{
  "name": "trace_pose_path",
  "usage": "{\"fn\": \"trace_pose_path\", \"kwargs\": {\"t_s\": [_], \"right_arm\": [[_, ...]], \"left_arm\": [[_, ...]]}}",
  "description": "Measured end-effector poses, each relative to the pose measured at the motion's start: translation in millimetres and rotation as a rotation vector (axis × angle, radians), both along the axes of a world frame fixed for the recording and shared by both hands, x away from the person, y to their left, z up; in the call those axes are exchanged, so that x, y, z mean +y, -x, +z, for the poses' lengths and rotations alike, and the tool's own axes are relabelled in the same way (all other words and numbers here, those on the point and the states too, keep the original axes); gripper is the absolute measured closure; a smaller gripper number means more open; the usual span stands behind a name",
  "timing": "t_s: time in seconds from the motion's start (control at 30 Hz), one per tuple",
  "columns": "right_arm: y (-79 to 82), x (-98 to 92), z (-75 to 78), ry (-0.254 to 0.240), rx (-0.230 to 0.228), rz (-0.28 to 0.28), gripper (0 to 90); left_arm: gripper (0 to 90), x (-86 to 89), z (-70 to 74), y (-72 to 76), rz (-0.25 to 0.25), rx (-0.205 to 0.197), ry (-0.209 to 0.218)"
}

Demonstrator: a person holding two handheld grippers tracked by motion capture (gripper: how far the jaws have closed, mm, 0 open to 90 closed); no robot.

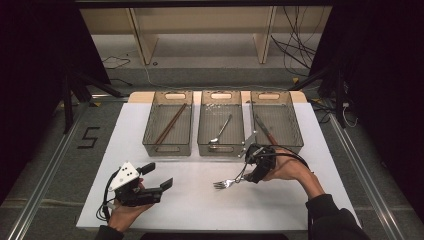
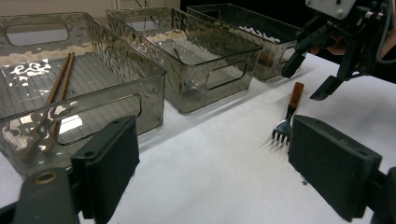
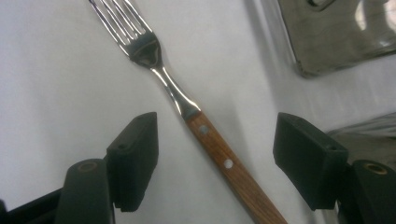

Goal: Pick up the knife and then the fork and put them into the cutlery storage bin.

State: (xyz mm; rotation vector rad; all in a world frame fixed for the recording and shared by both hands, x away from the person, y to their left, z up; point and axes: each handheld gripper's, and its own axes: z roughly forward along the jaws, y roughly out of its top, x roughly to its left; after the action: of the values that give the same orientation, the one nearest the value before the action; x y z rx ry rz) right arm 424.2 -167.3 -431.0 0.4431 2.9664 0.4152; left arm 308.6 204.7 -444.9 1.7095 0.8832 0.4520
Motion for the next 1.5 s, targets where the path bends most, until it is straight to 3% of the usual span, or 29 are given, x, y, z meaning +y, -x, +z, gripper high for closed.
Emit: {"fn": "trace_pose_path", "kwargs": {"t_s": [0.53,1.03,1.5], "right_arm": [[-2.5,4.9,-13.9,0.077,0.017,0.036,32.5],[-6.7,4.8,-22.3,0.09,0.03,0.054,43.7],[-8.8,5.2,-24.9,0.089,0.074,0.048,54.2]], "left_arm": [[16.1,0.1,0.0,0.2,-0.005,0.0,-0.007],[16.1,-0.8,-0.2,0.1,-0.007,0.0,-0.006],[16.1,-1.3,-0.5,0.0,-0.008,-0.001,-0.01]]}}
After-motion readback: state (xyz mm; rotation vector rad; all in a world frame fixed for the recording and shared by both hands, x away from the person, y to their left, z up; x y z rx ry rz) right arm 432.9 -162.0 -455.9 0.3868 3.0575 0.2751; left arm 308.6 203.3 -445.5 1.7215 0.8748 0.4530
